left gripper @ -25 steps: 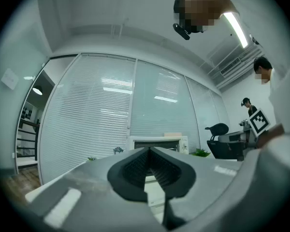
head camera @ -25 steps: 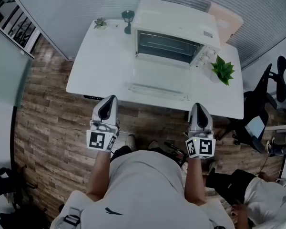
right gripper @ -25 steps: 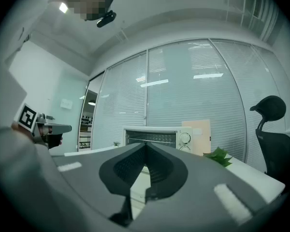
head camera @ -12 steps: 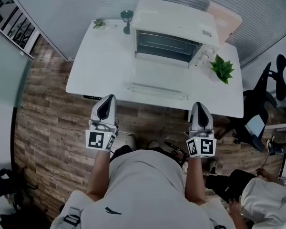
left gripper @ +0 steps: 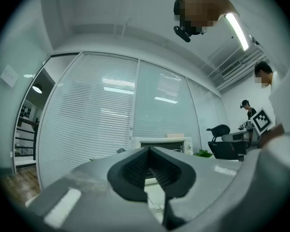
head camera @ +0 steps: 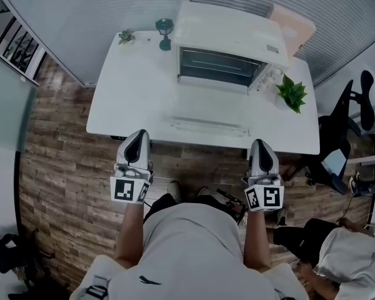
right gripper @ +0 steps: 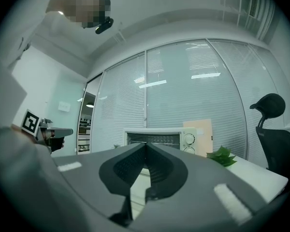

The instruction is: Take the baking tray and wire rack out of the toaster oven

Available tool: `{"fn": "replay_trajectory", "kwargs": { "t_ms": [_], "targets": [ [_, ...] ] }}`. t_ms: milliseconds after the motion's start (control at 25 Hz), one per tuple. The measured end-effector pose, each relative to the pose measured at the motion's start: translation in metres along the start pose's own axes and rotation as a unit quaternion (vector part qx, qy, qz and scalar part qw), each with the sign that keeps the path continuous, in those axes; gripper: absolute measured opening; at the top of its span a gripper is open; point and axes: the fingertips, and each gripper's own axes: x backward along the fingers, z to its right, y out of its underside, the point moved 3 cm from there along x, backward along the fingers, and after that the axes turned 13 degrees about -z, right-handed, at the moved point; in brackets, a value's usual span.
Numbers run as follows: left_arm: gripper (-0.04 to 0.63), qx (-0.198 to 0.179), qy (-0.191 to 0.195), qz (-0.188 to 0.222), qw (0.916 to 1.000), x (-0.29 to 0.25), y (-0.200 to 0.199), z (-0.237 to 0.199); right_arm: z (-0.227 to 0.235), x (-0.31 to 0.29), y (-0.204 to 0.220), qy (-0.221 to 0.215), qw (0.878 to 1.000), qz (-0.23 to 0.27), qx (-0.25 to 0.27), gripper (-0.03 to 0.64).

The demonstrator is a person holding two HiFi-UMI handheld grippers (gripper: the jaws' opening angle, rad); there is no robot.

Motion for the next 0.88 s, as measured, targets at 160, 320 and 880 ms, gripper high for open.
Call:
{"fn": "replay_trajectory", "kwargs": {
  "t_ms": [160,320,880],
  "targets": [
    [0.004,0.009,0.008,0.003,0.9999,-0.005,-0.002,-0.023,-0.013,-0.018,-0.005,0.006,1.0,-0.005,-0.002,0.0],
    [0.003,0.013,0.016,-0.002,0.9998,-0.019,0.0,-0.039,-0.018,-0.041,-0.011,0.013,1.0,-0.005,-0.006,0.0],
    [0.005,0.015,-0.013,-0.001,0.9998,-0.098,-0.012,-0.057,0.016,-0.141,-0.029,-0.044,0.999,-0.003,-0.016,0.0]
  ]
}}
